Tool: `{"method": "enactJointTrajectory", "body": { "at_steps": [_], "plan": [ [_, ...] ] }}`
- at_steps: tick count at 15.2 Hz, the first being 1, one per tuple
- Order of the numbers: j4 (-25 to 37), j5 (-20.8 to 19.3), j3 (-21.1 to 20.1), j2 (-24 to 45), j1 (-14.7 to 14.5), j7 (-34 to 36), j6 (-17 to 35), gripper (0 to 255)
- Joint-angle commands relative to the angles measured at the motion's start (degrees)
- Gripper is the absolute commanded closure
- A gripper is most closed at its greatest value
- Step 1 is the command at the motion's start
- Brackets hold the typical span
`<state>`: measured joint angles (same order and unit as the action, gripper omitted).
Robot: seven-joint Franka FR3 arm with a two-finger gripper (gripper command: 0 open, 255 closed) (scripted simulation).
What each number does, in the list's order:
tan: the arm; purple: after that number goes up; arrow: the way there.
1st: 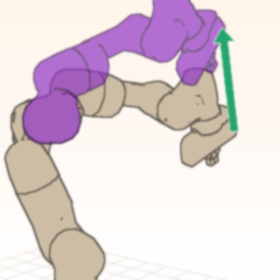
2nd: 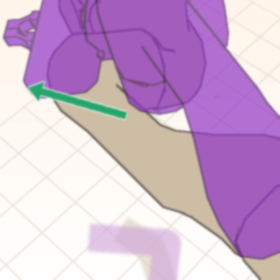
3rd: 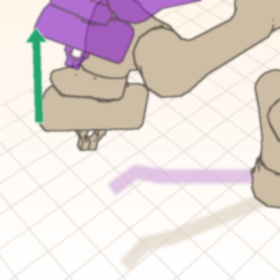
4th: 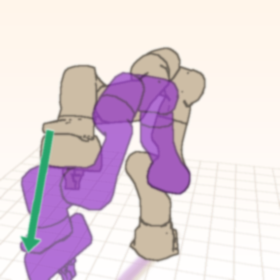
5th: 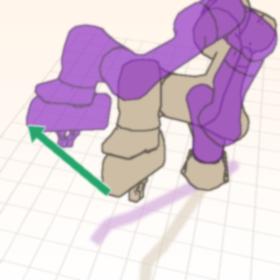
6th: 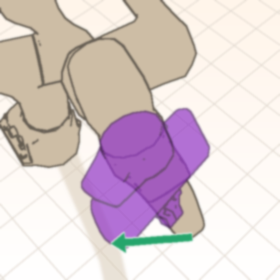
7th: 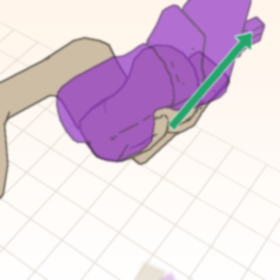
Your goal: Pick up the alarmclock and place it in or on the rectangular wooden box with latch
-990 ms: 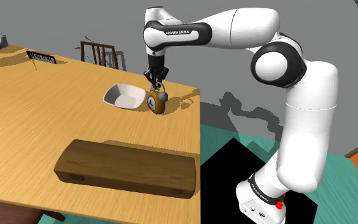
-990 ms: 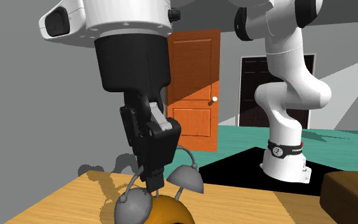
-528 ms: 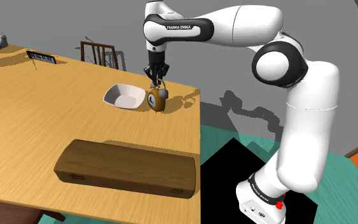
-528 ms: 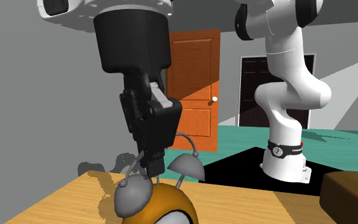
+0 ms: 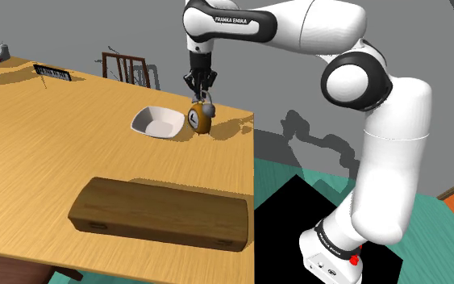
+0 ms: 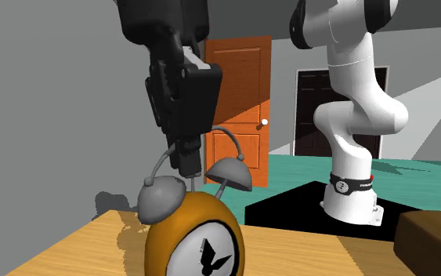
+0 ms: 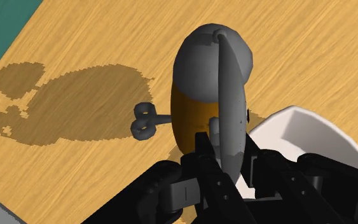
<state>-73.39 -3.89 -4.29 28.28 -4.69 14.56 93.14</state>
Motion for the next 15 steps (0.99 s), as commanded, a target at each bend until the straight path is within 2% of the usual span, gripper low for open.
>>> {"method": "enactJointTrajectory", "body": {
  "at_steps": [1,15],
  "plan": [
    [1.7,0.0,0.0,0.1,-0.2,0.1,-1.6,255],
    [17.8,-0.2,0.0,3.3,-0.7,-0.4,-14.4,255]
  ]
}}
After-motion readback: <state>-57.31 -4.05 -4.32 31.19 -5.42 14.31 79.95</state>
